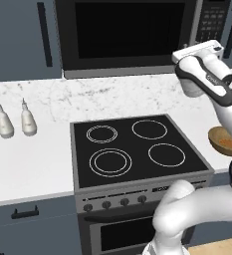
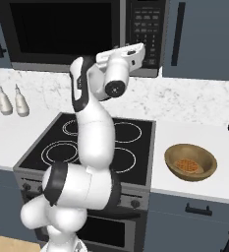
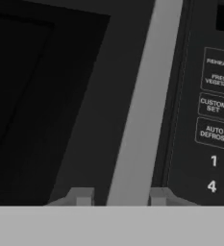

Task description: Open the microwave, place the bowl with waffle inside the microwave, then close the microwave door and turn it on.

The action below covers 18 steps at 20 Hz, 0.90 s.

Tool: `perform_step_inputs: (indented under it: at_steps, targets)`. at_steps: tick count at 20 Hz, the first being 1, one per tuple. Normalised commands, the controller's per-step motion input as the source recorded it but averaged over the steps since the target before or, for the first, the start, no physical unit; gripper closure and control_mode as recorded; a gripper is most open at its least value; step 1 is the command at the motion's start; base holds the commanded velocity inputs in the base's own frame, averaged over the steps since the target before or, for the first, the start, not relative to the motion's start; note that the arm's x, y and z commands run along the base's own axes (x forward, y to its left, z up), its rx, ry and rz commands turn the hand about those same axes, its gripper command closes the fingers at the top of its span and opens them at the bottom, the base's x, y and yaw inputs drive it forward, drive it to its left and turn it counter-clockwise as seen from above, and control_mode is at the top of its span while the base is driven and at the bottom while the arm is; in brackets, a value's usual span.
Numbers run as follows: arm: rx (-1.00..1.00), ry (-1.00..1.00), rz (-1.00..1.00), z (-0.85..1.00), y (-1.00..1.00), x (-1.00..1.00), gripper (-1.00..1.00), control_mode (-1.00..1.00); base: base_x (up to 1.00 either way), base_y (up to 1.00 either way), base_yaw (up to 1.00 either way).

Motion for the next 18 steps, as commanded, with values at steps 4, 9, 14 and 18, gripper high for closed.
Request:
perform_step_inputs:
  at_steps: [4, 9, 14, 18]
  targets:
    - [-0.19, -0.08, 0.08, -0.01, 0.06, 0.11, 1.00, -1.00, 0.00, 0.00, 0.00]
    - [-0.24, -0.09, 0.26, -0.03, 0.16, -0.34, 1.00, -1.00, 0.00, 0.00, 0.00]
    - [-0.27, -0.10, 0.39, -0.06, 0.10, -0.96, 1.00, -1.00, 0.00, 0.00, 0.00]
    - [-0.35, -0.17, 0.36, 0.00, 0.00, -1.00, 1.00, -1.00, 0.00, 0.00, 0.00]
